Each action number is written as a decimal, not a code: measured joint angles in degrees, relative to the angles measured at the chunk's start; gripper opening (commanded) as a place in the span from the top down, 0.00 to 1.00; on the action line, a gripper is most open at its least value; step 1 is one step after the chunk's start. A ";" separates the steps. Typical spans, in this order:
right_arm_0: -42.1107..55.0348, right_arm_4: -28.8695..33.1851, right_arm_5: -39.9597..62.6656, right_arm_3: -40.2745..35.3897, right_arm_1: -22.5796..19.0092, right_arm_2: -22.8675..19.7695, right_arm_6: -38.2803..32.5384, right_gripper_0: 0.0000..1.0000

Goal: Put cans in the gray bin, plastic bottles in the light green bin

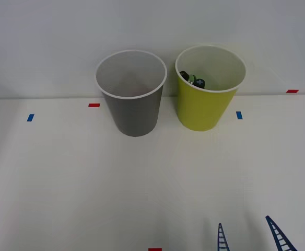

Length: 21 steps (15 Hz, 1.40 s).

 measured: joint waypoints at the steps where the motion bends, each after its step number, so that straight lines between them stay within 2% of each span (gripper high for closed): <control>1: 0.03 0.00 -0.01 0.00 -0.03 0.02 0.12 0.00; 21: 0.06 -0.01 -0.04 0.00 -0.06 0.03 0.18 0.00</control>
